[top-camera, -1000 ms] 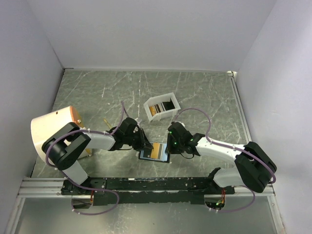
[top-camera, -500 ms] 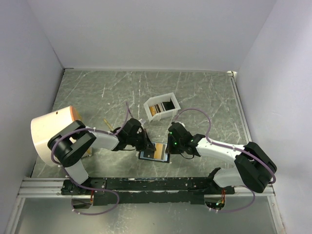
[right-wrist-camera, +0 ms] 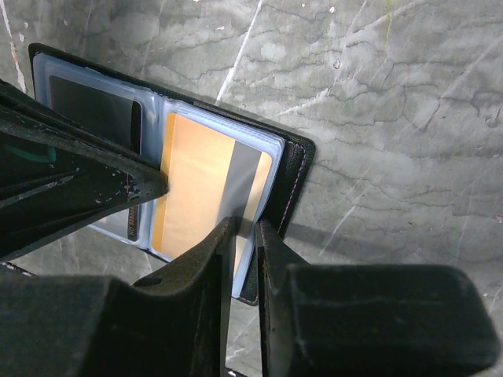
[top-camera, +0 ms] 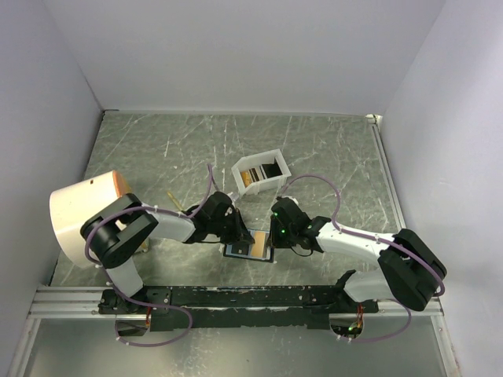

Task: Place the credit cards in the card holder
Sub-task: Insert the credit card into the card holder.

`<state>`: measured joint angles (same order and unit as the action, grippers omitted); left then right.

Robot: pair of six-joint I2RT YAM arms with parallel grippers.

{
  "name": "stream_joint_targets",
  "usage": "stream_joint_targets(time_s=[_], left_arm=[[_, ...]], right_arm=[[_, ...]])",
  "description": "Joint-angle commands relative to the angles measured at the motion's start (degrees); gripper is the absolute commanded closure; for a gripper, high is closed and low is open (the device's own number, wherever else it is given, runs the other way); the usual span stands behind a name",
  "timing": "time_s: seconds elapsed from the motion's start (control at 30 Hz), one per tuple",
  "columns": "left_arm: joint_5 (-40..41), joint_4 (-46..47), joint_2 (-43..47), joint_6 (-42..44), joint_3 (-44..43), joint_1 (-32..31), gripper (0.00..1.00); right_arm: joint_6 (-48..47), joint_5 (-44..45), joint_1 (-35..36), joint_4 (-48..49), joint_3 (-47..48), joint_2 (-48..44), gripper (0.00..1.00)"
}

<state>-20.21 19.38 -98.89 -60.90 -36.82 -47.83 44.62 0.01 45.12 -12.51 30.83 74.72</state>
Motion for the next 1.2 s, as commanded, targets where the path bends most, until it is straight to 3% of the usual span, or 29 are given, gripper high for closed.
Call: stream_joint_targets(time_s=[0.0,0.17,0.33,0.53,0.8,1.17], left_arm=[[2.1,-1.2,1.8,-0.4,-0.8,-1.7,0.8],[6.4,-5.8,6.5,0.5,-0.1,-1.6,0.59],[11.2,-13.5,10.5,2.4,-1.0,-1.4,0.48],[14.7,-19.8,15.2,4.2,0.1,0.8,0.42],[13.2,-20.6,14.7,5.6,0.5,2.5,0.33],[16.1,-24.1,15.7,6.4,-0.4,2.7,0.33]], right_arm=[[0.3,0.4,0.4,2.4,-0.3,0.7,0.84],[-0.1,0.6,0.4,2.0,0.1,0.8,0.8],[-1.3,-0.3,0.4,3.6,0.2,1.1,0.81],[-2.8,1.3,0.4,2.5,2.0,2.4,0.83],[-3.0,1.3,0.4,2.3,2.5,3.1,0.84],[-2.7,1.2,0.4,2.5,2.1,2.8,0.85]])
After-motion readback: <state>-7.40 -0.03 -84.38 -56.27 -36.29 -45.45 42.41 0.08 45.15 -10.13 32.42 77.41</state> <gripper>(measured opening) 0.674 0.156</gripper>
